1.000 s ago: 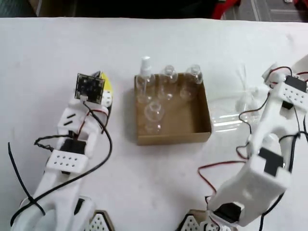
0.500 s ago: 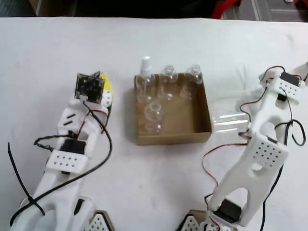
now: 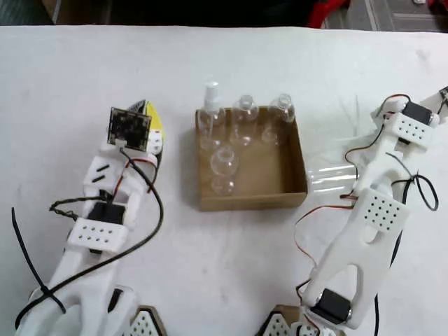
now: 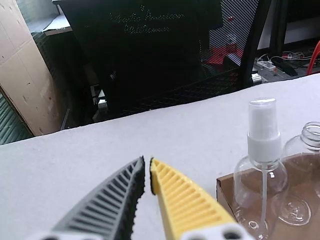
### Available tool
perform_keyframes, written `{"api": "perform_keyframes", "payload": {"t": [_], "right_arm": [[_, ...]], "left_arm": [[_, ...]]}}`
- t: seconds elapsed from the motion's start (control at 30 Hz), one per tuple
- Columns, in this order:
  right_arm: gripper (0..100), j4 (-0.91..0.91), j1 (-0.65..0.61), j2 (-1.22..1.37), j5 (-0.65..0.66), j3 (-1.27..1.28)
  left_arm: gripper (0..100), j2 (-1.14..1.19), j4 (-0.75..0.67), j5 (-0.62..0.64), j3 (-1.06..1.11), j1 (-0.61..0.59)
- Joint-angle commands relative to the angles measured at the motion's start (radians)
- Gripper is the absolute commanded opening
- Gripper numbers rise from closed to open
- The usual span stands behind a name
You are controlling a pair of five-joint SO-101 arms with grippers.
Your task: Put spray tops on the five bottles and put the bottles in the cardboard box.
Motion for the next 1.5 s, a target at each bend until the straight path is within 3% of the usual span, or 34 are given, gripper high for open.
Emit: {"api": "perform_keyframes", "payload": {"t": [0.0,0.33,0.53,0.63,0.73,0.97,1.47], "right_arm": [[11.9,0.027,0.002,0.008,-0.003,-0.101],[11.5,0.025,0.016,0.058,-0.002,-0.117],[1.5,0.027,0.051,0.051,0.002,-0.118],[1.7,0.024,0.059,0.050,0.086,-0.121],[1.7,0.045,0.064,0.039,0.149,-0.176],[1.6,0.219,0.081,0.001,0.160,-0.450],[1.6,0.367,0.079,-0.447,0.190,-0.450]], "left_arm": [[2,-0.002,-0.025,-0.011,-0.005,0.008],[2,-0.002,-0.025,-0.011,-0.005,0.008],[2,-0.002,-0.025,-0.011,-0.005,0.008],[2,-0.002,-0.025,-0.011,-0.005,0.008],[2,-0.002,-0.025,-0.011,-0.003,0.010],[2,-0.002,-0.025,-0.011,-0.003,0.010],[2,-0.002,-0.025,-0.011,-0.003,0.010]]}}
